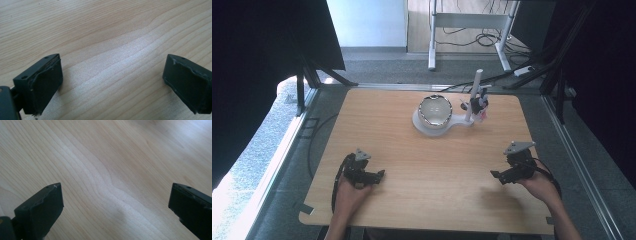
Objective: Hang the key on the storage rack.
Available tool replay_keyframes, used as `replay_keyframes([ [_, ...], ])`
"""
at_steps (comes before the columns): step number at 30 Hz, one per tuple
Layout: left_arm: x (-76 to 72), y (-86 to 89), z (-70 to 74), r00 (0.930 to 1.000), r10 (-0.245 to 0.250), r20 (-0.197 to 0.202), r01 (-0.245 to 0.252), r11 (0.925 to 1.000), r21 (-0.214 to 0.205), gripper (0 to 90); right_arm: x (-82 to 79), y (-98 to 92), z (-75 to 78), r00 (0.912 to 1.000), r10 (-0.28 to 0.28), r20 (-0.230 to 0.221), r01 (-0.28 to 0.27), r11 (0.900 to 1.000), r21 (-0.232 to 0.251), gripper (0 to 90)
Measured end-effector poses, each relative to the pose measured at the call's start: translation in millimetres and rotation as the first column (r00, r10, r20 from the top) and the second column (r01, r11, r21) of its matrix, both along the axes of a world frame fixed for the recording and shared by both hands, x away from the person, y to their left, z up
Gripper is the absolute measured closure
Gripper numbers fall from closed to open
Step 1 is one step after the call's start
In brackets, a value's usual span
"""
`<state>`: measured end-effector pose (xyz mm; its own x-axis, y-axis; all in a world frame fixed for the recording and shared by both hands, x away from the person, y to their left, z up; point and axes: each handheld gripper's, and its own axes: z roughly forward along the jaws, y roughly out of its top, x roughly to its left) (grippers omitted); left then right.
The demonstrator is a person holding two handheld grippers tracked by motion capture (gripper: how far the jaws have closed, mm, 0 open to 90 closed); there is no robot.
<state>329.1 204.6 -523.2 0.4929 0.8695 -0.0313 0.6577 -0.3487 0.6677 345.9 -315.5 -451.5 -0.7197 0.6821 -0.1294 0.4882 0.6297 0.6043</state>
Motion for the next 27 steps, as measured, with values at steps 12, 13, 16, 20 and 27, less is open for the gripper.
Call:
replay_keyframes([
  [12, 0.0, 0.0, 0.0, 1.0000, 0.000, 0.000, 0.000, 1.0000, 0.000, 2.7, -6.0, -0.6, -29.8, 0.9994, -0.035, 0.004, 0.035, 0.9981, 0.051, 0.0],
  [13, 0.0, 0.0, 0.0, 1.0000, 0.000, 0.000, 0.000, 1.0000, 0.000, 2.7, -6.5, -1.2, -32.6, 0.9992, -0.040, 0.003, 0.040, 0.9975, 0.058, 0.0],
  [16, 0.0, 0.0, 0.0, 1.0000, 0.000, 0.000, 0.000, 1.0000, 0.000, 2.7, -7.9, -1.3, -40.2, 0.9985, -0.054, 0.006, 0.053, 0.9957, 0.076, 0.0],
  [20, 0.0, 0.0, 0.0, 1.0000, 0.000, 0.000, 0.000, 1.0000, 0.000, 2.7, -10.5, -1.3, -50.7, 0.9975, -0.070, 0.004, 0.070, 0.9931, 0.094, 0.0],
  [27, 0.0, 0.0, 0.0, 1.0000, 0.000, 0.000, 0.000, 1.0000, 0.000, 2.7, -14.7, -1.7, -63.6, 0.9955, -0.095, -0.001, 0.094, 0.9869, 0.131, 0.0],
])
